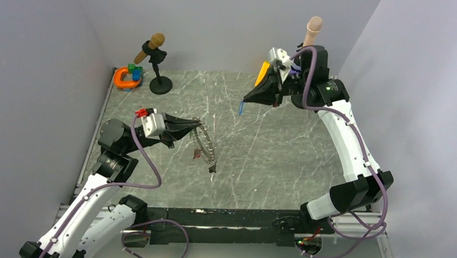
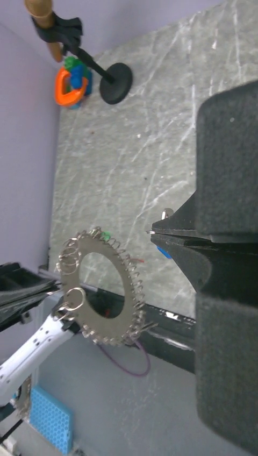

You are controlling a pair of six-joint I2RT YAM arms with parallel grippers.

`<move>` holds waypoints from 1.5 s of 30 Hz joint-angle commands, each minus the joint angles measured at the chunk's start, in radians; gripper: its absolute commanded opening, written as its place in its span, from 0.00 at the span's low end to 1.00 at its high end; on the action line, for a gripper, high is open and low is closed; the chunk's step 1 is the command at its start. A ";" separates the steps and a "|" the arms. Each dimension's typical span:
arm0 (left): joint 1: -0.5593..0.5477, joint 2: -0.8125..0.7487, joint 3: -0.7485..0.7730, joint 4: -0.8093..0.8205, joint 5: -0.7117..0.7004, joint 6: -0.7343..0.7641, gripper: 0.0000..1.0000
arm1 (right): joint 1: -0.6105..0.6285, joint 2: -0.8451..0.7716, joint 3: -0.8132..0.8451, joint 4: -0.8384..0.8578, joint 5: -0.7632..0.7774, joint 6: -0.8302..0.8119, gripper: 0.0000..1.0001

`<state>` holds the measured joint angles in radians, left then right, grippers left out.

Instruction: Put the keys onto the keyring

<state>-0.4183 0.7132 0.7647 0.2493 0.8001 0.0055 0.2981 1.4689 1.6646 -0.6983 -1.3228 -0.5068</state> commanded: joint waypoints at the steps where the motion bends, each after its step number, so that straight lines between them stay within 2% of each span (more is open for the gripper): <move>1: 0.000 0.020 0.075 0.093 0.054 -0.040 0.00 | -0.001 0.010 0.070 0.225 -0.115 0.296 0.00; 2: 0.000 0.030 0.080 0.097 0.058 -0.040 0.00 | 0.000 -0.006 0.004 0.425 -0.111 0.593 0.00; 3: 0.000 0.035 0.082 0.106 0.062 -0.041 0.00 | 0.007 -0.036 -0.111 0.875 -0.082 0.896 0.00; 4: 0.000 0.040 0.081 0.119 0.064 -0.041 0.00 | 0.022 -0.060 -0.220 1.217 -0.066 1.139 0.00; 5: 0.000 0.043 0.081 0.131 0.064 -0.038 0.00 | 0.064 -0.068 -0.220 1.174 -0.080 1.047 0.00; 6: 0.000 0.043 0.080 0.134 0.063 -0.027 0.00 | 0.112 -0.088 -0.196 0.988 -0.085 0.826 0.00; 8: -0.001 0.041 0.090 0.112 0.064 0.025 0.00 | 0.209 -0.145 -0.154 0.621 0.023 0.340 0.00; 9: -0.001 0.039 0.096 0.092 0.064 0.055 0.00 | 0.255 -0.157 -0.129 0.501 0.042 0.171 0.00; 10: -0.001 0.035 0.102 0.063 0.062 0.091 0.00 | 0.290 -0.156 -0.107 0.436 0.056 0.100 0.00; 13: -0.001 0.026 0.106 -0.012 0.072 0.195 0.00 | 0.314 -0.140 -0.077 0.368 0.084 0.082 0.00; 18: -0.002 0.007 0.023 0.024 0.064 0.301 0.00 | 0.347 -0.106 0.022 -0.011 0.205 -0.302 0.00; 24: 0.000 0.000 -0.039 0.065 0.048 0.325 0.00 | 0.354 -0.074 0.047 -0.218 0.348 -0.503 0.00; 29: -0.001 -0.029 -0.103 0.100 0.004 0.355 0.00 | 0.390 -0.021 0.078 -0.264 0.392 -0.518 0.00; 34: -0.018 -0.031 -0.178 0.185 -0.028 0.409 0.00 | 0.415 0.014 0.099 -0.260 0.432 -0.519 0.00; 45: -0.054 -0.024 -0.237 0.337 -0.062 0.313 0.00 | 0.493 -0.021 0.065 -0.214 0.545 -0.508 0.00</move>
<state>-0.4511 0.7059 0.5331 0.4347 0.7544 0.3443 0.7597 1.4933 1.7176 -0.9356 -0.8272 -1.0000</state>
